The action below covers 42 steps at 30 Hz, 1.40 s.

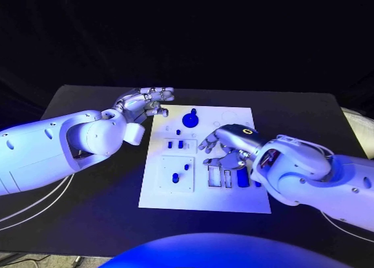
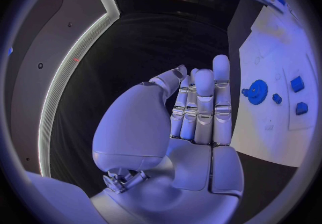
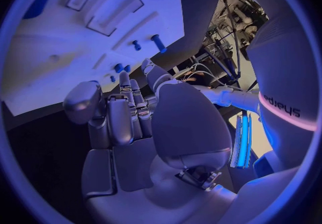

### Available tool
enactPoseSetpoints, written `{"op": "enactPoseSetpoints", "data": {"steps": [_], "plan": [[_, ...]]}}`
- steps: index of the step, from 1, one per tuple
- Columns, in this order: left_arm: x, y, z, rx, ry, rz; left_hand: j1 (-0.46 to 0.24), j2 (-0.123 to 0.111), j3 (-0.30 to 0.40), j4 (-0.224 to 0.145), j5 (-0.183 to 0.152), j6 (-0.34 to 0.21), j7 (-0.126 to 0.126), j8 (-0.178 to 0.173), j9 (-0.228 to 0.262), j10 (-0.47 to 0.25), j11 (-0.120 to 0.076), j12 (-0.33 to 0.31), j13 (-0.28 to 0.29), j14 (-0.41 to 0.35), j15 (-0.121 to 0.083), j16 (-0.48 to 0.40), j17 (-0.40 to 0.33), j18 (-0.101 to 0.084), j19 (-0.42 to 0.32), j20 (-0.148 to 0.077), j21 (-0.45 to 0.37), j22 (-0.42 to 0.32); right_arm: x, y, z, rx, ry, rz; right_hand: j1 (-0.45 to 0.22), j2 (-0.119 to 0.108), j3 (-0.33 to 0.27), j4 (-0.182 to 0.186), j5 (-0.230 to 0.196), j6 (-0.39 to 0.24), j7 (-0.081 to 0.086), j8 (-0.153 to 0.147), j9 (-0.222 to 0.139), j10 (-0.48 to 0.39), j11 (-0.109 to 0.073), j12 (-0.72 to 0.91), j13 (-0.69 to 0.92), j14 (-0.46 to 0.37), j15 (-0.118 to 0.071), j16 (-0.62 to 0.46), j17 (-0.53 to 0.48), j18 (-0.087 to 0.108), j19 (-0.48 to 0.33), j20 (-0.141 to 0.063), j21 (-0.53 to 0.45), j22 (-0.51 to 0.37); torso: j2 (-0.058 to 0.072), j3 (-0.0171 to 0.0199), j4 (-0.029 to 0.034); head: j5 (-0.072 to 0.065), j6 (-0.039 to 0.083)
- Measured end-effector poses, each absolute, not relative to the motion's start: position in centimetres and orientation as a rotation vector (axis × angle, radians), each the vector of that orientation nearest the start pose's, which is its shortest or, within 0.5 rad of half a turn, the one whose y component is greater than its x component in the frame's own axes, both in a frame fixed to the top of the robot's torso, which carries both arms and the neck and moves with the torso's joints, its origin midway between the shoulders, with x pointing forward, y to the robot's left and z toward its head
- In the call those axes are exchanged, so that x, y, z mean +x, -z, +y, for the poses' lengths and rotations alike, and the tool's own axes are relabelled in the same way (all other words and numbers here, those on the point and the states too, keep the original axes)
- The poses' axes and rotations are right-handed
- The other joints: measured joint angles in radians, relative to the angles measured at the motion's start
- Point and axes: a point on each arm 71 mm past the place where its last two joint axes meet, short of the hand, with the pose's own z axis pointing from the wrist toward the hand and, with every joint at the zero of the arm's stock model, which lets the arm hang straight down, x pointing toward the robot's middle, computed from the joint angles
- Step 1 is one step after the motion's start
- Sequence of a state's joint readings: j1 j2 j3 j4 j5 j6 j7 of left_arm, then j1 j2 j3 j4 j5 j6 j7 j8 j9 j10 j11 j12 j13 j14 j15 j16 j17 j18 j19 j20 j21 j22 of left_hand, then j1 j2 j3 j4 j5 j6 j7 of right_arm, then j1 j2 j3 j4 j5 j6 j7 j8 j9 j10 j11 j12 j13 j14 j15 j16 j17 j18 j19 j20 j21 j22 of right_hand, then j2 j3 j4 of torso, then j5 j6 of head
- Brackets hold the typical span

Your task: Assemble the parts on the task board

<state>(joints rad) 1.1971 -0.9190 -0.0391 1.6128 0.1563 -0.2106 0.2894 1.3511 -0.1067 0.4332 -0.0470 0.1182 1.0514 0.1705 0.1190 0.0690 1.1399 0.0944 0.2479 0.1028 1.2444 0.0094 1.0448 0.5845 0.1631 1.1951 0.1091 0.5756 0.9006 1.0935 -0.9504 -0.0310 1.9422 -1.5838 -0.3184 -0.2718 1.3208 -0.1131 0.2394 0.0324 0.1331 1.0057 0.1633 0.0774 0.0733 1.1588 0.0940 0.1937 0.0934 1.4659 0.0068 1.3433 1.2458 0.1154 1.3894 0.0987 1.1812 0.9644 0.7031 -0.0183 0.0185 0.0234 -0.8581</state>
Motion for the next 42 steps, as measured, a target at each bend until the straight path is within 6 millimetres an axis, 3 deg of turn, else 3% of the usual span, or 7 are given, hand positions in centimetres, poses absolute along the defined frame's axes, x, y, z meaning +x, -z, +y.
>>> {"op": "enactPoseSetpoints", "data": {"steps": [2, 4, 7, 10, 14, 27, 42], "plan": [[47.0, 18.2, 21.6, -1.337, 1.637, 1.520, 0.000, 0.000, 0.000, 0.000, 0.000, 0.000, 0.000, 0.000, 0.000, 0.000, 0.000, 0.000, 0.000, 0.000, 0.000, 0.000, 0.000, 0.000, 0.000, 0.000, 0.000, 0.000, 38.0, 18.0, -15.8, -0.187, -0.776, 1.722, -0.022, -0.009, -0.021, 0.014, 0.022, 0.018, -0.011, 0.008, 0.003, 0.066, -0.011, 0.057, 0.030, -0.001, -0.017, 0.036, 0.043, 0.000, 0.025, -0.011, 0.045, 0.063, -0.001, -0.0009, -0.0023, -0.011, 0.004], [46.9, 18.2, 21.5, -1.336, 1.638, 1.521, 0.000, 0.000, 0.000, 0.000, 0.000, 0.000, 0.000, 0.000, 0.000, 0.000, 0.000, 0.000, 0.000, 0.000, 0.000, 0.000, 0.000, 0.000, 0.000, 0.000, 0.000, 0.000, 38.0, 17.8, -17.7, -0.109, -0.743, 1.751, -0.052, -0.015, -0.060, 0.037, 0.065, 0.040, -0.033, 0.019, 0.006, 0.138, -0.043, 0.156, 0.101, -0.001, -0.042, 0.072, 0.060, -0.017, 0.049, -0.034, 0.094, 0.130, -0.002, -0.0020, -0.0057, -0.022, 0.009], [46.9, 18.2, 21.4, -1.335, 1.641, 1.523, 0.000, 0.000, 0.000, 0.000, 0.000, 0.000, 0.000, 0.000, 0.000, 0.000, 0.000, 0.000, 0.000, 0.000, 0.000, 0.000, 0.000, 0.000, 0.000, 0.000, 0.000, 0.000, 37.9, 18.1, -19.8, -0.022, -0.686, 1.794, -0.085, -0.004, -0.133, 0.084, 0.111, 0.057, -0.050, 0.040, 0.016, 0.188, -0.078, 0.537, 0.488, -0.001, -0.052, 0.115, 0.062, -0.024, 0.071, -0.056, 0.156, 0.216, -0.003, -0.0028, -0.0104, -0.038, 0.014], [46.9, 18.2, 21.4, -1.335, 1.642, 1.524, 0.000, 0.000, 0.000, 0.000, 0.000, 0.000, 0.000, 0.000, 0.000, 0.000, 0.000, 0.000, 0.000, 0.000, 0.000, 0.000, 0.000, 0.000, 0.000, 0.000, 0.000, -0.001, 37.7, 18.6, -21.6, 0.053, -0.616, 1.841, -0.098, 0.009, -0.188, 0.126, 0.130, 0.058, -0.052, 0.058, 0.030, 0.197, -0.081, 0.869, 0.860, 0.000, -0.058, 0.149, 0.062, -0.040, 0.074, -0.055, 0.190, 0.266, -0.004, -0.0034, -0.0156, -0.051, 0.014], [46.9, 18.1, 21.4, -1.335, 1.642, 1.524, 0.000, 0.000, 0.000, 0.000, 0.000, 0.000, 0.000, 0.000, 0.000, 0.000, 0.000, 0.000, 0.000, 0.000, 0.000, 0.000, 0.000, 0.000, 0.000, 0.000, 0.000, -0.001, 37.4, 19.2, -23.0, 0.110, -0.538, 1.891, -0.099, 0.020, -0.225, 0.151, 0.132, 0.058, -0.053, 0.069, 0.042, 0.204, -0.074, 0.996, 1.012, 0.000, -0.058, 0.168, 0.062, -0.039, 0.074, -0.055, 0.202, 0.288, -0.006, -0.0033, -0.0213, -0.059, 0.015], [46.9, 18.2, 21.3, -1.334, 1.642, 1.524, 0.000, 0.000, 0.000, 0.000, 0.000, 0.000, 0.000, 0.000, 0.000, 0.000, 0.000, 0.000, 0.000, 0.000, 0.000, 0.000, 0.000, 0.000, 0.000, 0.000, 0.000, -0.001, 36.5, 21.7, -23.0, 0.134, -0.428, 2.024, -0.109, 0.046, -0.313, 0.219, 0.154, 0.041, -0.053, 0.085, 0.069, 0.198, -0.068, 1.052, 1.109, 0.001, -0.057, 0.180, 0.062, -0.039, 0.077, -0.052, 0.217, 0.313, -0.009, -0.0034, -0.0273, -0.062, 0.021], [46.9, 18.3, 21.5, -1.335, 1.639, 1.525, 0.004, 0.004, 0.000, 0.000, 0.000, 0.000, 0.000, 0.000, 0.000, 0.000, 0.000, 0.000, 0.000, 0.000, 0.000, 0.000, -0.001, 0.000, 0.000, 0.000, -0.004, -0.001, 36.4, 23.6, -21.6, 0.084, -0.404, 2.074, -0.109, 0.046, -0.323, 0.224, 0.158, 0.037, -0.056, 0.092, 0.074, 0.198, -0.068, 1.066, 1.132, 0.001, -0.057, 0.181, 0.062, -0.039, 0.077, -0.052, 0.222, 0.318, -0.008, -0.0039, -0.0279, -0.053, 0.014]]}}
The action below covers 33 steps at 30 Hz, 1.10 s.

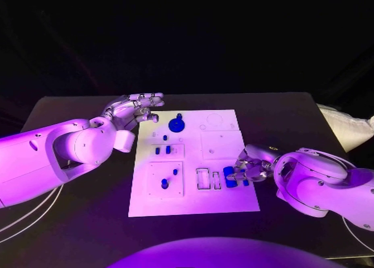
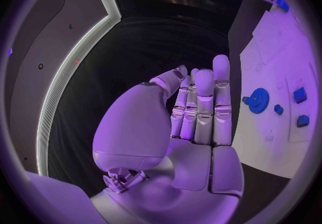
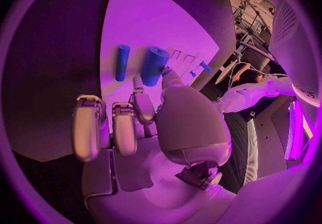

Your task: Assemble the parts on the task board

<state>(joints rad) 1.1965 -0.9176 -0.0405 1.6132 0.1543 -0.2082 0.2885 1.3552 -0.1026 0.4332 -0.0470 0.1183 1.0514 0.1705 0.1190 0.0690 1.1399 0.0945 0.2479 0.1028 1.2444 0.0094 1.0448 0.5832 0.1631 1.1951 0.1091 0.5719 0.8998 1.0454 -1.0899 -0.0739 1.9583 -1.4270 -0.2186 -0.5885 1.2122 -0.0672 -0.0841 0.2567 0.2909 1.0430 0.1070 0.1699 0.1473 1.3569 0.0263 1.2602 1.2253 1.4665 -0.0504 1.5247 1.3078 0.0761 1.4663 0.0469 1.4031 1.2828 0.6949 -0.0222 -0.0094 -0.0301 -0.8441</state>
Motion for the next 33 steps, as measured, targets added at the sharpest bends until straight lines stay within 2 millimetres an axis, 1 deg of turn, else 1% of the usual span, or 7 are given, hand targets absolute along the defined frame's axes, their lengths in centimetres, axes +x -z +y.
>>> {"op": "enactPoseSetpoints", "data": {"steps": [8, 12, 16, 21, 25, 28, 33], "plan": [[46.9, 18.3, 21.5, -1.334, 1.638, 1.525, 0.000, 0.000, 0.000, 0.000, 0.000, 0.000, 0.000, 0.000, 0.000, 0.000, 0.000, 0.000, 0.000, 0.000, 0.000, 0.000, 0.000, 0.000, 0.000, 0.000, 0.000, 0.000, 36.4, 24.2, -20.6, 0.053, -0.409, 2.086, 0.005, 0.005, -0.006, 0.000, 0.003, 0.000, 0.000, 0.004, 0.006, 0.000, 0.000, 0.000, 0.004, 0.000, 0.000, 0.000, 0.000, 0.000, 0.000, 0.000, 0.000, 0.001, 0.000, -0.0002, 0.0000, 0.003, -0.002], [46.9, 18.3, 21.6, -1.334, 1.638, 1.526, 0.000, 0.000, 0.000, 0.000, 0.000, 0.000, 0.000, 0.000, 0.000, 0.000, 0.000, 0.000, 0.000, 0.000, 0.000, 0.000, 0.000, 0.000, 0.000, 0.000, 0.000, 0.000, 36.5, 24.3, -20.2, 0.043, -0.413, 2.082, 0.015, 0.015, -0.010, -0.004, 0.003, 0.001, -0.001, 0.012, 0.012, 0.000, 0.000, 0.000, 0.008, 0.000, 0.000, 0.000, 0.000, 0.000, 0.000, 0.000, 0.000, 0.002, 0.000, -0.0004, 0.0005, 0.005, -0.004], [46.9, 18.3, 21.6, -1.334, 1.637, 1.526, 0.000, 0.000, -0.002, -0.002, 0.000, 0.000, 0.000, 0.000, 0.000, -0.001, -0.001, 0.000, 0.000, 0.000, 0.000, 0.000, -0.001, 0.000, 0.000, 0.000, 0.000, -0.001, 36.6, 24.4, -20.2, 0.040, -0.413, 2.077, 0.032, 0.032, -0.013, -0.007, 0.012, 0.002, -0.002, 0.019, 0.016, 0.000, 0.000, 0.005, 0.015, 0.000, 0.000, 0.000, 0.000, 0.000, 0.000, 0.000, 0.003, 0.004, 0.000, -0.0006, 0.0002, 0.007, -0.004], [46.9, 18.3, 21.7, -1.333, 1.637, 1.527, 0.000, 0.000, -0.003, -0.003, 0.000, 0.000, 0.000, 0.000, 0.000, -0.004, -0.004, 0.000, 0.000, 0.000, 0.000, 0.000, -0.002, 0.000, 0.000, 0.000, 0.000, -0.001, 36.6, 24.4, -20.2, 0.051, -0.418, 2.061, 0.056, 0.055, -0.003, -0.018, 0.034, 0.022, -0.011, 0.028, 0.024, 0.011, -0.011, 0.016, 0.034, 0.000, 0.000, 0.000, 0.000, 0.000, 0.000, 0.000, 0.004, 0.007, -0.001, -0.0006, -0.0006, 0.007, -0.004], [46.9, 18.3, 21.7, -1.332, 1.637, 1.528, 0.000, 0.000, -0.003, -0.003, 0.000, 0.000, 0.000, 0.000, 0.000, -0.004, -0.004, 0.000, 0.000, 0.000, 0.000, 0.000, -0.002, 0.000, 0.000, 0.000, 0.000, -0.001, 36.3, 24.4, -20.4, 0.076, -0.425, 2.044, 0.071, 0.071, -0.003, -0.022, 0.070, 0.026, -0.015, 0.031, 0.028, 0.016, -0.016, 0.020, 0.045, 0.000, 0.000, 0.002, 0.000, 0.000, 0.000, 0.000, 0.009, 0.010, -0.001, -0.0007, -0.0008, 0.008, -0.003], [46.9, 18.3, 21.7, -1.332, 1.637, 1.529, 0.000, 0.000, -0.003, -0.003, 0.000, 0.000, 0.000, 0.000, 0.000, -0.004, -0.004, 0.000, 0.000, 0.000, 0.000, 0.000, -0.002, 0.000, 0.000, 0.000, 0.000, -0.001, 36.0, 24.1, -20.6, 0.108, -0.436, 2.027, 0.074, 0.074, -0.003, -0.023, 0.093, 0.029, -0.018, 0.035, 0.031, 0.020, -0.016, 0.025, 0.050, 0.000, -0.007, 0.003, 0.000, 0.000, 0.000, 0.000, 0.010, 0.012, -0.001, -0.0007, -0.0008, 0.008, -0.002], [46.9, 18.3, 21.7, -1.331, 1.637, 1.531, 0.000, 0.000, -0.003, -0.003, 0.000, 0.000, 0.000, 0.000, 0.000, -0.004, -0.004, 0.000, 0.000, 0.000, 0.000, 0.000, -0.002, 0.000, 0.000, 0.000, 0.000, -0.001, 35.8, 22.7, -20.4, 0.164, -0.480, 1.987, 0.075, 0.075, -0.006, -0.022, 0.127, 0.031, -0.020, 0.035, 0.031, 0.026, -0.018, 0.025, 0.057, 0.000, -0.007, 0.003, 0.000, 0.000, 0.000, 0.000, 0.010, 0.014, -0.002, -0.0007, -0.0006, 0.007, -0.001]]}}
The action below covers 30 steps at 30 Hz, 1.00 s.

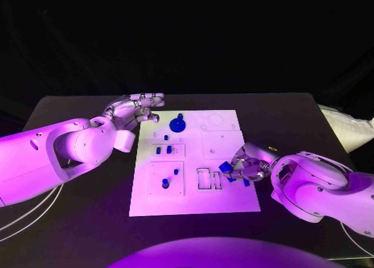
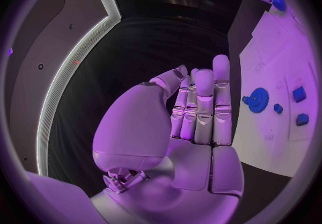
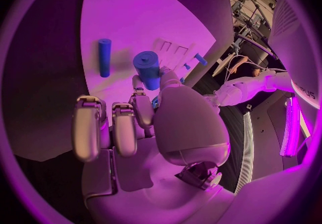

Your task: Assemble the parts on the task board

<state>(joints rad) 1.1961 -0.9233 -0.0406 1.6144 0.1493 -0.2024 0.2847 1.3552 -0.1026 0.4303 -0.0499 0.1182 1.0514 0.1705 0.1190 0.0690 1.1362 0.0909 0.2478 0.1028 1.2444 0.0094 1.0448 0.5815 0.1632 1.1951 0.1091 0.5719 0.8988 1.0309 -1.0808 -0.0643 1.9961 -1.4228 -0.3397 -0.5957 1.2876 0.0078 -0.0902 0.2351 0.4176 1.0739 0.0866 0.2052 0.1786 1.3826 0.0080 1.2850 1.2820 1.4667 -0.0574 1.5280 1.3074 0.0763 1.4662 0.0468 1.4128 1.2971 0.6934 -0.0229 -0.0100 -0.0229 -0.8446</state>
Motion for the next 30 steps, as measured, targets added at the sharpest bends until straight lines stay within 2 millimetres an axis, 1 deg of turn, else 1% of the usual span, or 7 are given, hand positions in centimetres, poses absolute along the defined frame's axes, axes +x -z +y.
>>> {"op": "enactPoseSetpoints", "data": {"steps": [4, 15, 16, 19, 24, 27, 30], "plan": [[46.9, 18.3, 21.6, -1.330, 1.639, 1.533, 0.000, 0.000, 0.000, 0.000, 0.000, 0.000, 0.000, 0.000, 0.000, 0.000, 0.000, 0.000, 0.000, 0.000, 0.000, 0.000, 0.000, 0.000, 0.000, 0.000, 0.000, 0.000, 35.7, 22.4, -19.9, 0.211, -0.514, 1.994, 0.000, 0.000, -0.010, 0.008, 0.015, 0.000, 0.000, 0.000, 0.000, 0.001, -0.001, 0.000, 0.002, 0.000, 0.000, 0.000, 0.000, 0.000, 0.000, 0.000, 0.000, 0.000, 0.000, 0.0000, 0.0005, 0.000, 0.001], [46.8, 18.3, 21.5, -1.326, 1.643, 1.538, 0.000, 0.000, 0.000, 0.000, 0.000, 0.000, 0.000, 0.000, 0.000, 0.000, 0.000, 0.004, 0.000, 0.000, 0.000, 0.000, 0.000, 0.000, 0.000, 0.000, 0.000, 0.000, 35.6, 23.1, -17.3, 0.260, -0.593, 2.090, -0.020, 0.025, -0.031, 0.032, 0.017, 0.008, 0.000, 0.000, 0.002, 0.001, -0.001, -0.011, 0.000, 0.000, 0.000, 0.000, 0.000, 0.000, 0.000, 0.000, 0.000, -0.002, 0.001, -0.0006, 0.0007, 0.007, -0.002], [46.8, 18.3, 21.5, -1.325, 1.643, 1.538, 0.000, 0.000, 0.000, 0.000, 0.000, 0.000, 0.000, 0.000, 0.000, 0.000, 0.000, 0.004, 0.000, 0.000, 0.000, 0.000, 0.000, 0.000, 0.000, 0.000, 0.000, 0.000, 35.6, 23.2, -17.2, 0.259, -0.596, 2.097, -0.024, 0.029, -0.033, 0.039, 0.017, 0.009, -0.001, 0.000, 0.016, 0.001, -0.001, -0.012, 0.000, 0.000, 0.000, 0.000, 0.001, 0.000, 0.000, 0.000, 0.000, -0.002, 0.001, -0.0006, 0.0007, 0.008, -0.003], [46.8, 18.3, 21.4, -1.324, 1.645, 1.540, 0.000, 0.000, 0.000, 0.000, 0.000, 0.000, 0.000, 0.000, 0.000, 0.000, 0.000, 0.004, 0.000, 0.000, 0.000, 0.000, 0.000, 0.000, 0.000, 0.000, 0.000, 0.000, 35.6, 23.4, -16.6, 0.254, -0.604, 2.118, -0.035, 0.034, -0.038, 0.044, 0.017, 0.009, -0.001, -0.001, 0.036, 0.001, -0.001, -0.018, 0.000, 0.000, 0.000, 0.000, 0.001, 0.000, -0.001, -0.006, 0.000, -0.002, 0.001, -0.0012, 0.0007, 0.009, -0.004], [46.8, 18.3, 21.4, -1.323, 1.646, 1.542, 0.000, 0.000, 0.000, 0.000, 0.000, 0.000, 0.000, 0.000, 0.000, 0.000, 0.000, 0.004, 0.000, 0.000, 0.000, 0.000, 0.000, 0.000, 0.000, 0.000, 0.000, 0.000, 35.7, 23.7, -16.0, 0.243, -0.611, 2.140, -0.044, 0.027, -0.041, 0.047, 0.017, 0.014, -0.003, 0.000, 0.043, 0.001, -0.001, -0.024, -0.006, 0.000, 0.000, 0.000, 0.001, 0.000, 0.000, -0.008, 0.000, -0.003, 0.001, -0.0012, 0.0008, 0.011, -0.004], [46.8, 18.3, 21.4, -1.322, 1.647, 1.543, 0.000, 0.000, 0.000, 0.000, 0.000, 0.000, 0.000, 0.000, 0.000, 0.000, 0.000, 0.004, 0.000, 0.000, 0.000, 0.000, 0.000, 0.000, 0.000, 0.000, 0.000, 0.000, 35.8, 23.9, -15.9, 0.239, -0.607, 2.148, -0.053, 0.032, -0.045, 0.051, 0.015, 0.014, -0.003, 0.004, 0.045, 0.001, -0.001, -0.024, -0.007, -0.004, -0.003, 0.000, 0.001, 0.000, 0.000, -0.008, 0.000, -0.003, 0.001, -0.0012, 0.0007, 0.013, -0.004], [46.8, 18.3, 21.4, -1.322, 1.647, 1.543, 0.000, 0.000, 0.000, 0.000, 0.000, 0.000, 0.000, 0.000, 0.000, 0.000, 0.000, 0.004, 0.000, 0.000, 0.000, 0.000, 0.000, 0.000, 0.000, 0.000, 0.000, 0.000, 35.9, 24.0, -15.8, 0.236, -0.604, 2.150, -0.079, 0.035, -0.059, 0.056, -0.014, 0.016, -0.005, 0.010, 0.057, 0.001, -0.001, -0.032, -0.015, -0.002, -0.006, 0.000, 0.001, 0.000, 0.000, -0.007, 0.000, -0.004, 0.001, -0.0010, 0.0005, 0.014, -0.005]]}}
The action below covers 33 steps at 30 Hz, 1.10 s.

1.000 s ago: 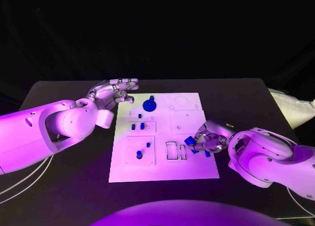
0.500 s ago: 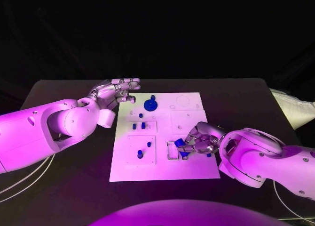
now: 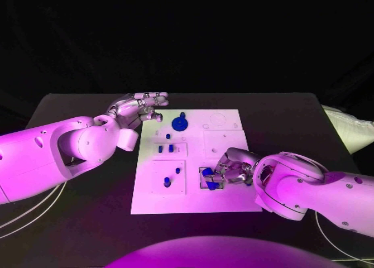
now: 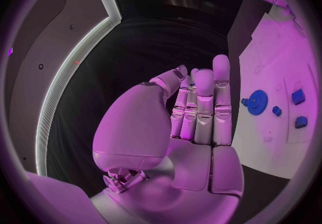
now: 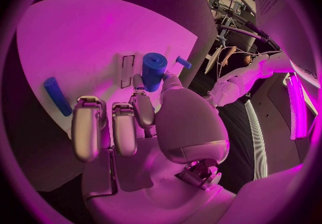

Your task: Assemble the parts on the task board

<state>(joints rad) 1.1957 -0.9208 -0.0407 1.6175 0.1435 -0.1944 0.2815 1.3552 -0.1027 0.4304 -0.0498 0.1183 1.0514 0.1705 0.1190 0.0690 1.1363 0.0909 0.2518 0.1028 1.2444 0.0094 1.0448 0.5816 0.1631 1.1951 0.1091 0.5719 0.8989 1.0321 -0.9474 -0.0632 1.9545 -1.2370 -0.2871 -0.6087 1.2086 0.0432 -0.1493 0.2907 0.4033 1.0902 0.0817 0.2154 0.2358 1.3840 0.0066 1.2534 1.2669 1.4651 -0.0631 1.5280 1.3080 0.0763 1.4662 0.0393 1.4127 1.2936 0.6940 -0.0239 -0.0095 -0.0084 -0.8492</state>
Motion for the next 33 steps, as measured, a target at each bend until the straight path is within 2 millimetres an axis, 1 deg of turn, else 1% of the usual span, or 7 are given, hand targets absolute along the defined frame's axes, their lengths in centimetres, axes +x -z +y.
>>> {"op": "enactPoseSetpoints", "data": {"steps": [6, 10, 14, 18, 22, 25, 33], "plan": [[46.77, 18.27, 21.39, -1.321, 1.648, 1.544, 0.000, 0.000, 0.000, 0.000, 0.000, 0.000, 0.000, 0.000, 0.000, 0.000, 0.000, 0.000, 0.000, 0.000, 0.000, 0.000, 0.000, 0.000, 0.000, 0.000, 0.000, 0.000, 35.97, 24.05, -15.60, 0.226, -0.603, 2.147, -0.106, -0.001, -0.078, -0.003, -0.235, 0.003, -0.003, 0.001, 0.018, -0.002, -0.006, -0.025, -0.016, 0.001, -0.002, 0.000, 0.000, 0.000, 0.000, 0.000, 0.000, -0.001, 0.000, 0.0004, -0.0003, 0.002, 0.000], [46.76, 18.27, 21.40, -1.321, 1.647, 1.544, 0.000, 0.000, 0.000, 0.000, 0.000, 0.000, 0.000, 0.000, 0.000, 0.000, 0.000, 0.000, 0.000, 0.000, 0.000, 0.000, 0.000, 0.000, 0.000, 0.000, 0.000, 0.000, 35.99, 24.01, -15.57, 0.217, -0.601, 2.140, -0.148, -0.014, -0.109, -0.001, -0.305, 0.003, -0.003, 0.001, 0.028, -0.006, -0.005, -0.040, -0.022, 0.001, -0.002, 0.000, 0.000, 0.000, 0.000, 0.000, 0.000, -0.004, 0.000, 0.0007, -0.0005, 0.002, 0.000], [46.76, 18.27, 21.41, -1.321, 1.647, 1.544, 0.000, 0.000, 0.000, 0.000, 0.000, 0.000, 0.000, 0.000, 0.000, 0.000, 0.000, 0.000, 0.000, 0.000, 0.000, 0.000, 0.000, 0.000, 0.000, 0.000, 0.000, 0.000, 35.99, 23.95, -15.61, 0.207, -0.597, 2.133, -0.153, -0.018, -0.112, -0.002, -0.316, 0.000, 0.000, 0.001, 0.032, -0.007, -0.004, -0.042, -0.025, 0.001, -0.002, 0.000, 0.000, 0.000, 0.000, 0.000, 0.000, -0.004, 0.000, 0.0010, -0.0011, 0.004, -0.002], [46.76, 18.27, 21.42, -1.321, 1.647, 1.544, 0.000, 0.000, 0.000, 0.000, 0.000, 0.000, 0.000, 0.000, 0.000, 0.000, 0.000, 0.000, 0.000, 0.000, 0.000, 0.000, 0.000, 0.000, 0.000, 0.000, 0.000, 0.000, 35.96, 23.90, -15.64, 0.196, -0.594, 2.127, -0.043, -0.024, -0.091, -0.067, -0.274, -0.004, -0.003, 0.001, 0.044, -0.008, -0.004, -0.048, -0.025, 0.001, -0.002, 0.000, 0.000, 0.000, 0.000, 0.000, 0.000, -0.004, 0.000, 0.0012, -0.0012, 0.005, -0.003], [46.77, 18.28, 21.43, -1.321, 1.647, 1.545, 0.000, 0.000, 0.000, 0.000, 0.000, 0.000, 0.000, 0.000, 0.000, 0.000, 0.000, 0.000, 0.000, 0.000, 0.000, 0.000, 0.000, 0.000, 0.000, 0.000, 0.000, 0.000, 35.92, 23.90, -15.55, 0.181, -0.592, 2.127, 0.065, -0.014, -0.065, -0.140, -0.331, -0.004, -0.003, 0.001, 0.056, -0.009, -0.002, -0.050, -0.023, 0.001, -0.002, 0.000, 0.000, 0.000, 0.000, 0.000, 0.000, 0.000, 0.000, 0.0013, -0.0013, 0.005, -0.005], [46.77, 18.28, 21.42, -1.321, 1.647, 1.545, 0.000, 0.000, 0.000, 0.000, 0.000, 0.000, 0.000, 0.000, 0.000, 0.000, 0.000, 0.000, 0.000, 0.000, 0.000, 0.000, 0.000, 0.000, 0.000, 0.000, 0.000, 0.000, 35.88, 23.98, -15.37, 0.167, -0.592, 2.131, 0.108, -0.009, -0.047, -0.178, -0.347, -0.004, -0.003, 0.001, 0.061, -0.011, 0.000, -0.050, -0.022, 0.001, -0.001, 0.000, 0.000, 0.000, 0.000, 0.000, 0.000, 0.002, 0.000, 0.0013, -0.0012, 0.005, -0.006], [46.79, 18.29, 21.42, -1.321, 1.648, 1.546, 0.000, 0.000, 0.000, 0.000, 0.000, 0.000, 0.000, 0.000, 0.000, 0.000, 0.000, 0.000, 0.000, 0.000, 0.000, 0.000, 0.000, 0.000, 0.000, 0.000, 0.000, 0.000, 36.09, 24.24, -15.21, 0.139, -0.579, 2.126, 0.142, 0.006, -0.032, -0.201, -0.348, -0.004, -0.003, 0.001, 0.066, -0.009, -0.002, -0.054, -0.014, 0.002, 0.000, 0.000, 0.000, 0.000, 0.000, 0.000, 0.000, 0.004, 0.000, 0.0012, -0.0006, 0.006, -0.008]]}}
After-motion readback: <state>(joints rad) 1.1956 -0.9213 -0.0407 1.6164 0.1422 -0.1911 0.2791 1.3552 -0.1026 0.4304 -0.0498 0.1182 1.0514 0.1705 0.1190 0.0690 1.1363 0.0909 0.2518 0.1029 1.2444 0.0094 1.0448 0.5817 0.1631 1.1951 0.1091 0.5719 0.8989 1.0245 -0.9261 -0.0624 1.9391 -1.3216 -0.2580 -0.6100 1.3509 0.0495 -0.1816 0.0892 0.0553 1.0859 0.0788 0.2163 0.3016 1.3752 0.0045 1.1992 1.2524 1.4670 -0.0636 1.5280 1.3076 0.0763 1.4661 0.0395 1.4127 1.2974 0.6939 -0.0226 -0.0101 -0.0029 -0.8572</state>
